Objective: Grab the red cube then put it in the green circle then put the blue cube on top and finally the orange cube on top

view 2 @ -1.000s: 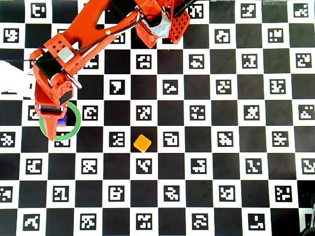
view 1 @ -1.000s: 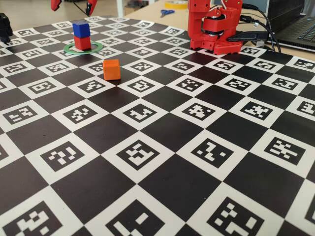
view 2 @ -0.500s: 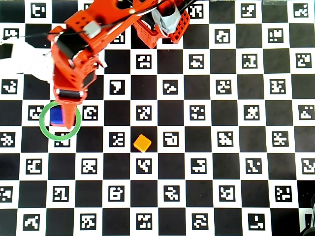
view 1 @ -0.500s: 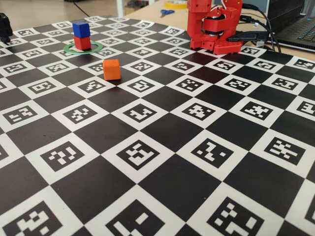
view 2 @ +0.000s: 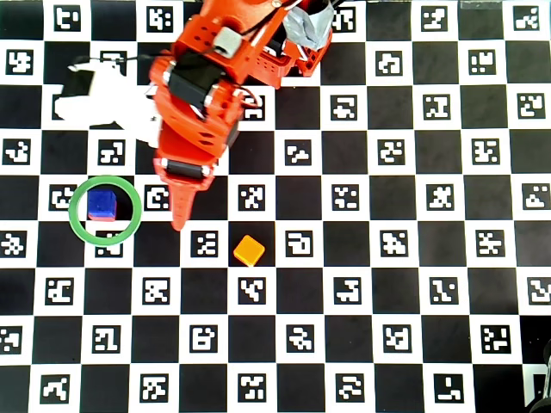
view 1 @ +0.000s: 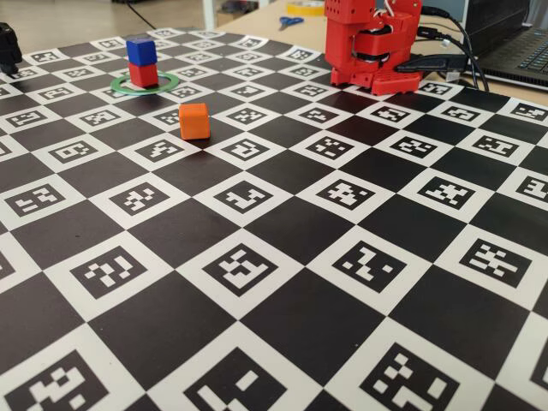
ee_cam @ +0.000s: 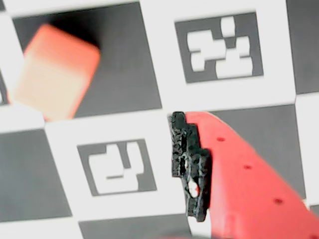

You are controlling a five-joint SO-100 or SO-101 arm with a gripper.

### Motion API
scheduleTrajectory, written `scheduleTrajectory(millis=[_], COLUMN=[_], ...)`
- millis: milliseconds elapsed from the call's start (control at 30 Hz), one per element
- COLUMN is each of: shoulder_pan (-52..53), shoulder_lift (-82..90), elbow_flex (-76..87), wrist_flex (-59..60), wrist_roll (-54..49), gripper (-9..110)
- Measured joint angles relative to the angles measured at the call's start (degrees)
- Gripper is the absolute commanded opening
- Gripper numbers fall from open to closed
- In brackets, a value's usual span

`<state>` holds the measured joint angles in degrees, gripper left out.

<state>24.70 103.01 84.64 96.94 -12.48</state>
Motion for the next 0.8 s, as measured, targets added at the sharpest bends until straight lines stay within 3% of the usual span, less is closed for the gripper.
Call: scheduleTrajectory(millis=[800], shoulder_pan=[-19.42], shoulder_lift=[-1.14], elbow_flex=[11.51], wrist_flex=[-14.24], wrist_roll=[29.79], gripper=[41])
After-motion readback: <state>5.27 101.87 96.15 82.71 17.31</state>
